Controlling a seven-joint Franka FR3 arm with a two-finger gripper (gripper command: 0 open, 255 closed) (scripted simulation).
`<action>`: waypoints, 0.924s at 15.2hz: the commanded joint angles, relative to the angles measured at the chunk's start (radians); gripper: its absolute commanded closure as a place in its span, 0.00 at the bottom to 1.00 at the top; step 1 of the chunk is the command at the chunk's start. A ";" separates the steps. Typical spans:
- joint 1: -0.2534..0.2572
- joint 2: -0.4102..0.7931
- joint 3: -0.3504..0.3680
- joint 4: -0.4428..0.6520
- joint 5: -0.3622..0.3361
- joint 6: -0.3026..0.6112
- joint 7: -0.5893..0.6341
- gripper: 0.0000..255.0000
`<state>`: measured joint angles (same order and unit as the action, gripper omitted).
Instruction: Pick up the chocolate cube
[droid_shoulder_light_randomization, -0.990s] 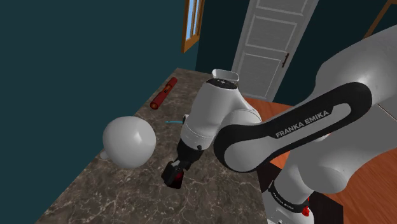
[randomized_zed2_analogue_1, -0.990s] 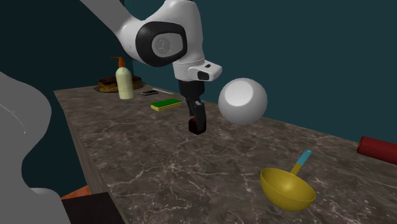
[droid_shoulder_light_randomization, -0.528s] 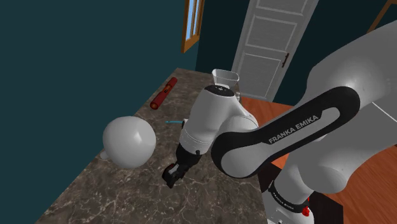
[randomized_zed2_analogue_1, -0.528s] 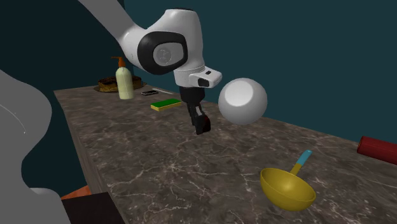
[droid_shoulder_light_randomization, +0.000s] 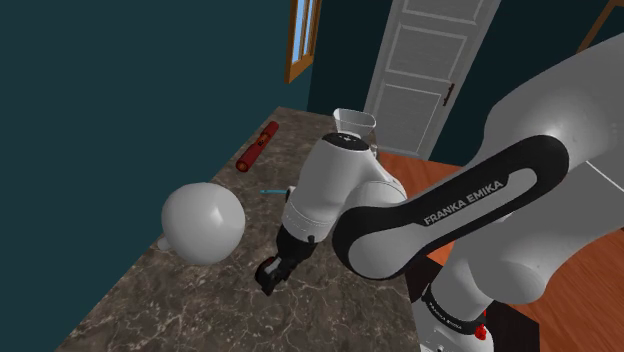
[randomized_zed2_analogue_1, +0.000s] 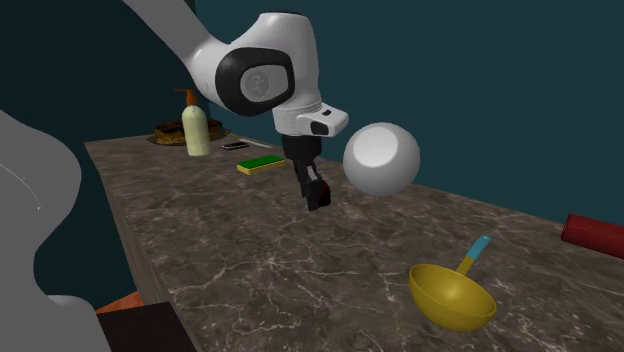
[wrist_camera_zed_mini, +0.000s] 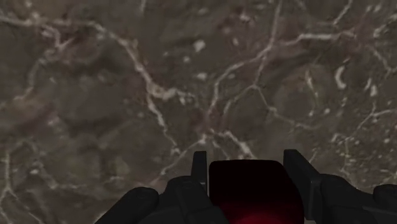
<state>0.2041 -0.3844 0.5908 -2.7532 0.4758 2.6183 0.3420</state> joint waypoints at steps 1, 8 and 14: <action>0.001 -0.021 -0.007 0.007 -0.002 -0.029 0.000 1.00; 0.005 -0.109 -0.040 0.048 -0.016 -0.157 0.008 1.00; 0.003 -0.168 -0.066 0.093 -0.033 -0.260 0.016 1.00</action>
<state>0.2079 -0.5423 0.5286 -2.6704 0.4462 2.3785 0.3553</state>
